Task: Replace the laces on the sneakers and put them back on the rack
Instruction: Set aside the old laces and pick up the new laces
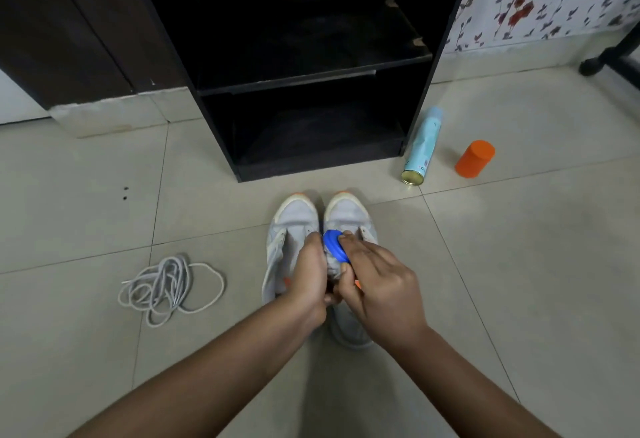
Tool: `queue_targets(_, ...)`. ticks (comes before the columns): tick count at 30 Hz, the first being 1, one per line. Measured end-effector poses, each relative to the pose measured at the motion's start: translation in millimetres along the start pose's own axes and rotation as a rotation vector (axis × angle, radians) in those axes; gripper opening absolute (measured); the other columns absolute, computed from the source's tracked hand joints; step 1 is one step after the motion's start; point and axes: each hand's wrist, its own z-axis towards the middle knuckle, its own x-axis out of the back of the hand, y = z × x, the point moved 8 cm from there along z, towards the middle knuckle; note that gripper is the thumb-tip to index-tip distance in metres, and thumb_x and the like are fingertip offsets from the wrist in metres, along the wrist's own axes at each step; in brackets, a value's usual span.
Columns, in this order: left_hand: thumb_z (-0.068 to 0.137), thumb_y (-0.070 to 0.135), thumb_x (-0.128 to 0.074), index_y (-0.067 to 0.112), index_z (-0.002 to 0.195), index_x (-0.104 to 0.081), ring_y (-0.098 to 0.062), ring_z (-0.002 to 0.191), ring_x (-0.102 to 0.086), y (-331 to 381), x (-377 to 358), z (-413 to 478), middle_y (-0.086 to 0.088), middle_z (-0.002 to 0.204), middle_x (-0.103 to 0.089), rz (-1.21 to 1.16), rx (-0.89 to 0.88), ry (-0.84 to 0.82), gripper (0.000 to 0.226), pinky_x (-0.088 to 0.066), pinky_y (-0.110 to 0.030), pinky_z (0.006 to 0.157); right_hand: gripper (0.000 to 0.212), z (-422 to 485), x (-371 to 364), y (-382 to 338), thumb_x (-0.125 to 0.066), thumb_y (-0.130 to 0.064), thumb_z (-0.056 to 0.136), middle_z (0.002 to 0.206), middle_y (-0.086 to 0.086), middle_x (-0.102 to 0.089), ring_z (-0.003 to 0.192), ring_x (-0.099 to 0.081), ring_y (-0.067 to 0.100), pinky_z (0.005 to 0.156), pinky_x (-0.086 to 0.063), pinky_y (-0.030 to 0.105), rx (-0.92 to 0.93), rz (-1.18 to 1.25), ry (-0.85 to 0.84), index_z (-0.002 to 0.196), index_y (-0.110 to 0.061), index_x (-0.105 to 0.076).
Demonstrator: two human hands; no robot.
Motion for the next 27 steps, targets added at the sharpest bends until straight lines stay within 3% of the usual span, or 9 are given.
queue_targets(3, 0.097, 0.039, -0.032, 0.017, 0.060, -0.048, -0.011, 0.036, -0.035, -4.9, -0.3, 5.1, 0.001, 0.041, -0.041, -0.015, 0.062, -0.029, 0.045, -0.016, -0.014, 0.036, 0.036, -0.8, -6.6, 7.2, -0.048, -0.025, 0.090, 0.110, 0.007, -0.071, 0.095, -0.068, 0.022, 0.087, -0.047, 0.027, -0.049, 0.026, -0.117, 0.112, -0.005, -0.070)
queue_targets(8, 0.087, 0.044, -0.033, 0.009, 0.063, -0.053, -0.009, 0.025, -0.030, -12.0, -9.0, 8.6, -0.008, 0.049, -0.050, 0.044, 0.339, -0.353, 0.047, -0.016, -0.008, 0.028, 0.052, -0.2, -16.4, 30.6, -0.043, -0.043, 0.097, 0.149, -0.001, -0.041, 0.139, -0.032, 0.012, 0.115, -0.022, 0.021, 0.071, 0.341, -0.564, 0.142, -0.016, -0.046)
queue_targets(10, 0.088, 0.044, -0.033, 0.011, 0.062, -0.057, -0.009, 0.025, -0.031, -11.7, -17.1, 6.6, -0.009, 0.050, -0.052, 0.013, 0.373, -0.429, 0.049, -0.015, -0.010, 0.028, 0.050, -0.1, -14.5, 34.2, -0.044, -0.037, 0.098, 0.153, -0.001, -0.036, 0.144, -0.024, 0.011, 0.118, -0.020, 0.027, 0.097, 0.388, -0.556, 0.143, -0.015, -0.043)
queue_targets(13, 0.093, 0.045, -0.028, 0.014, 0.053, -0.063, -0.009, 0.025, -0.033, -7.7, -23.8, 7.0, -0.008, 0.048, -0.053, 0.026, 0.329, -0.479, 0.061, -0.012, -0.010, 0.029, 0.043, 4.2, -11.4, 34.7, -0.041, -0.031, 0.101, 0.151, 0.001, -0.039, 0.143, -0.029, 0.013, 0.117, -0.026, 0.032, 0.049, 0.483, -0.496, 0.139, -0.013, -0.050)
queue_targets(16, 0.093, 0.042, -0.032, 0.014, 0.058, -0.058, -0.010, 0.024, -0.031, -10.5, -26.7, 3.0, -0.005, 0.043, -0.045, 0.010, 0.315, -0.474, 0.052, -0.012, -0.009, 0.031, 0.047, 2.5, -10.7, 29.4, -0.041, -0.041, 0.099, 0.150, 0.000, -0.040, 0.139, -0.035, 0.014, 0.112, -0.031, 0.029, 0.061, 0.483, -0.487, 0.136, -0.015, -0.052)
queue_targets(18, 0.095, 0.038, -0.033, 0.013, 0.063, -0.053, -0.010, 0.025, -0.030, -9.9, -25.1, 5.5, -0.003, 0.044, -0.042, 0.069, 0.210, -0.409, 0.045, -0.014, -0.009, 0.032, 0.047, 1.1, -10.7, 29.1, -0.043, -0.046, 0.096, 0.138, -0.002, -0.051, 0.130, -0.045, 0.013, 0.106, -0.037, 0.028, -0.097, 0.619, -0.427, 0.128, -0.015, -0.056)
queue_targets(20, 0.097, 0.038, -0.033, 0.015, 0.071, -0.051, -0.011, 0.030, -0.033, -6.3, -25.2, 5.8, -0.002, 0.049, -0.043, 0.210, 0.045, -0.333, 0.040, -0.018, -0.011, 0.032, 0.037, -0.2, -8.2, 40.9, -0.041, -0.043, 0.095, 0.105, -0.005, -0.062, 0.102, -0.058, 0.008, 0.088, -0.045, 0.027, -0.330, 0.646, -0.250, 0.105, -0.015, -0.062)
queue_targets(23, 0.100, 0.033, -0.029, 0.014, 0.068, -0.049, -0.010, 0.032, -0.039, -5.5, -29.4, -1.6, 0.002, 0.042, -0.046, 0.354, -0.110, -0.208, 0.042, -0.027, -0.015, 0.033, 0.044, -4.3, -13.3, 65.8, -0.040, -0.049, 0.095, 0.062, -0.006, -0.049, 0.059, -0.048, 0.010, 0.059, -0.039, 0.027, -0.604, 0.463, -0.177, 0.070, -0.014, -0.050)
queue_targets(27, 0.100, 0.029, -0.032, 0.014, 0.062, -0.048, -0.012, 0.035, -0.038, -5.1, -35.0, -7.5, -0.002, 0.045, -0.044, 0.190, -0.224, -0.094, 0.044, -0.029, -0.018, 0.036, 0.050, -1.7, -20.3, 77.3, -0.041, -0.041, 0.100, 0.048, -0.005, -0.043, 0.047, -0.043, 0.008, 0.051, -0.037, 0.027, -0.769, 0.555, -0.095, 0.058, -0.015, -0.043)
